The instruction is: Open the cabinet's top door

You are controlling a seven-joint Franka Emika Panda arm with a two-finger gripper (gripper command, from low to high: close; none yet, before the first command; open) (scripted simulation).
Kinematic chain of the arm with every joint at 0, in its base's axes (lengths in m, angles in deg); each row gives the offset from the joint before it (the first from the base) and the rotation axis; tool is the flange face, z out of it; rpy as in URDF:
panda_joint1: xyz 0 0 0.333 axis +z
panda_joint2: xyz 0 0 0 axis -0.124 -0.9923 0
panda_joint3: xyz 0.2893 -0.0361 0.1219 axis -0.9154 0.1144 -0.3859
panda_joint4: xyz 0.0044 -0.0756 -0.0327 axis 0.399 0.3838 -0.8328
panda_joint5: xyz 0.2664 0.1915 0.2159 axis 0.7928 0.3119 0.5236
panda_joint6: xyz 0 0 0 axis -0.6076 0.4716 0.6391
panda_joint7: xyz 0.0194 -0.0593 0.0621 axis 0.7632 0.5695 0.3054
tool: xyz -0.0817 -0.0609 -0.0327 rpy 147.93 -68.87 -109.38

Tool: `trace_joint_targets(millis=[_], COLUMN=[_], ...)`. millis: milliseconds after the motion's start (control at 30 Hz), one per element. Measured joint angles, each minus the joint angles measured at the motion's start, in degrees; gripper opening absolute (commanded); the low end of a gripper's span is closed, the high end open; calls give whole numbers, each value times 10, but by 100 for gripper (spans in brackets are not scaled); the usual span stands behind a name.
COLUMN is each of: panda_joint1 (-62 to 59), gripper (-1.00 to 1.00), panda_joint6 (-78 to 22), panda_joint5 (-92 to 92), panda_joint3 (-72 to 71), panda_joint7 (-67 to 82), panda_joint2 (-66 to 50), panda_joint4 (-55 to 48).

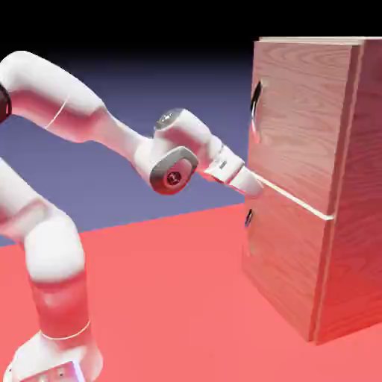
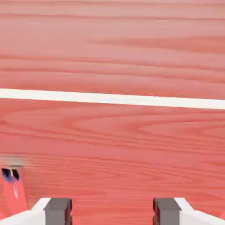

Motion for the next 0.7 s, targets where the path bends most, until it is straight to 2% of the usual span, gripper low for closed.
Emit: trace_joint_targets(millis=[700], panda_joint1=[-150], gripper=[0], panda_joint6=[1], panda_joint5=[523], panda_joint3=[-177], panda_joint7=[-188], panda_joint2=[65], panda_joint4=[-95])
